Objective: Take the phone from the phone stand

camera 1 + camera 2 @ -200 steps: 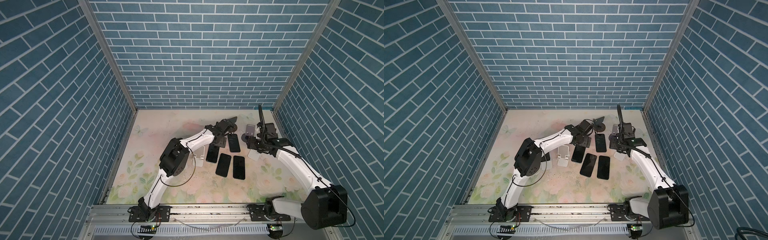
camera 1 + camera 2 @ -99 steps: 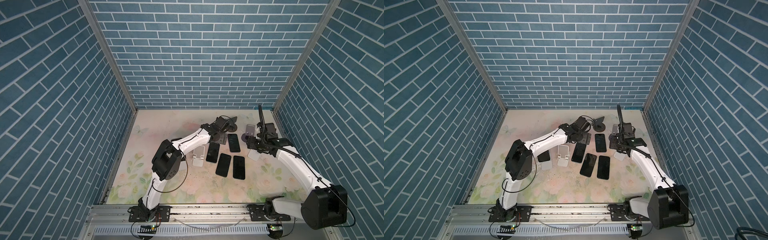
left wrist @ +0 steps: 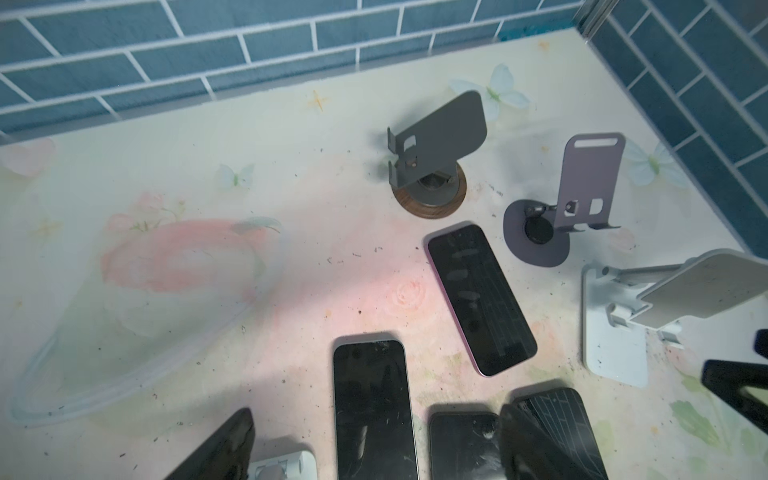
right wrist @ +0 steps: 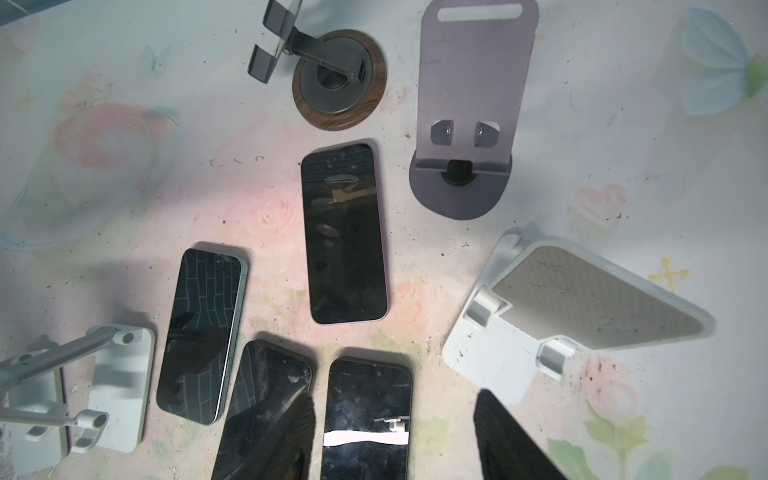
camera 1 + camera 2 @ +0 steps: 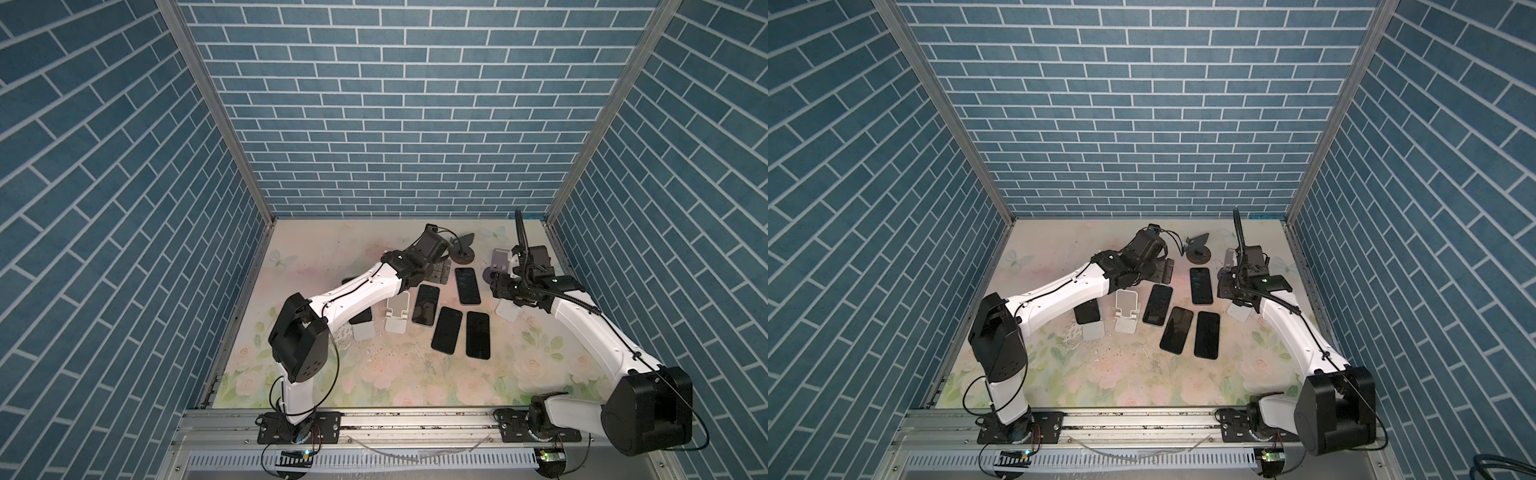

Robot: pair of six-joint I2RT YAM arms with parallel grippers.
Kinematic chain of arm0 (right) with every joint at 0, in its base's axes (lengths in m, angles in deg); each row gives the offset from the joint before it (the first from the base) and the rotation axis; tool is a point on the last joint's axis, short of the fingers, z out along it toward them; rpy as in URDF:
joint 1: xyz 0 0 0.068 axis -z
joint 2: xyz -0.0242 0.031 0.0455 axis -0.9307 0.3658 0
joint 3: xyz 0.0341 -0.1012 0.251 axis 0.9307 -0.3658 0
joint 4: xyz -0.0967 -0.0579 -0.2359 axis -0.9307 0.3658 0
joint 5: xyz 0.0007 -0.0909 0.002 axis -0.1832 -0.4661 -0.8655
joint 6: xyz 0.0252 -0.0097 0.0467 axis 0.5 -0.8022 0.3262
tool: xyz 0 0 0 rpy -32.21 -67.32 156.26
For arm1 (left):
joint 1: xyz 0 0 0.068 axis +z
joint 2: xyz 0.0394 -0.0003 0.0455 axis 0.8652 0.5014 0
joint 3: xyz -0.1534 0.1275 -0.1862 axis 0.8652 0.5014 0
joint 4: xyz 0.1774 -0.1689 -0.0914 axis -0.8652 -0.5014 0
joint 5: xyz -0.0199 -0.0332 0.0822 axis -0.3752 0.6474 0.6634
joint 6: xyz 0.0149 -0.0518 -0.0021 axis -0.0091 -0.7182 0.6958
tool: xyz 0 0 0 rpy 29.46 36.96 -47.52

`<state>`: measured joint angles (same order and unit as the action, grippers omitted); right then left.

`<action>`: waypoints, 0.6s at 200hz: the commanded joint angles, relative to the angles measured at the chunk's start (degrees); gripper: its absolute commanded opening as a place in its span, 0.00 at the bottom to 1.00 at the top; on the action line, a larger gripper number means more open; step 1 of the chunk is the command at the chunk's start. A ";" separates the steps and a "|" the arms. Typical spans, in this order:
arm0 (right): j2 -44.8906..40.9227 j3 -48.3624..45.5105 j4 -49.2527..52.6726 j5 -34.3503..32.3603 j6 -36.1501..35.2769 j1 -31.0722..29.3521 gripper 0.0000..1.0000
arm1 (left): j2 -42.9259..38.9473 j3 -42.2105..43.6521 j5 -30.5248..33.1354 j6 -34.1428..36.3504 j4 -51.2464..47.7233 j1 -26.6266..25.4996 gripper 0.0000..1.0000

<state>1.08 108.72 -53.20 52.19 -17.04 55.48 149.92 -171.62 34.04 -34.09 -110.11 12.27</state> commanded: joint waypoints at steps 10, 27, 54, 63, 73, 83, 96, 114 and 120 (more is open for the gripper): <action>0.67 3.15 0.62 1.92 1.05 -0.19 0.63 | -5.67 6.37 2.01 1.32 7.91 -0.09 0.92; 1.10 3.93 0.56 3.83 1.43 -0.91 0.64 | -8.73 10.01 3.20 1.36 11.02 -0.09 0.92; 1.88 4.80 0.47 3.00 1.82 -3.45 0.68 | -12.64 13.24 4.86 2.50 12.68 -0.09 0.92; 2.40 5.30 0.53 2.69 2.04 -4.35 0.69 | -13.82 13.84 5.65 2.81 12.36 -0.09 0.92; 3.02 5.75 0.54 2.53 2.29 -5.59 0.69 | -15.14 14.63 6.54 3.28 12.11 -0.07 0.92; 3.76 6.30 0.51 1.87 2.56 -6.78 0.70 | -16.66 15.50 7.35 3.71 12.02 -0.09 0.92; 4.65 7.04 0.24 0.70 2.96 -8.25 0.72 | -18.66 16.87 8.25 4.12 12.13 -0.09 0.92; 5.49 7.72 -0.57 0.17 3.86 -9.88 0.73 | -21.41 18.80 9.67 4.81 12.08 -0.04 0.94; 5.70 7.82 -0.79 0.11 4.06 -10.30 0.73 | -22.34 19.34 10.24 5.04 11.83 -0.05 0.94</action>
<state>5.71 113.21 -53.44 53.81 -15.05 46.91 130.93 -154.51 40.90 -30.90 -98.74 12.25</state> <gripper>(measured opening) 0.727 0.939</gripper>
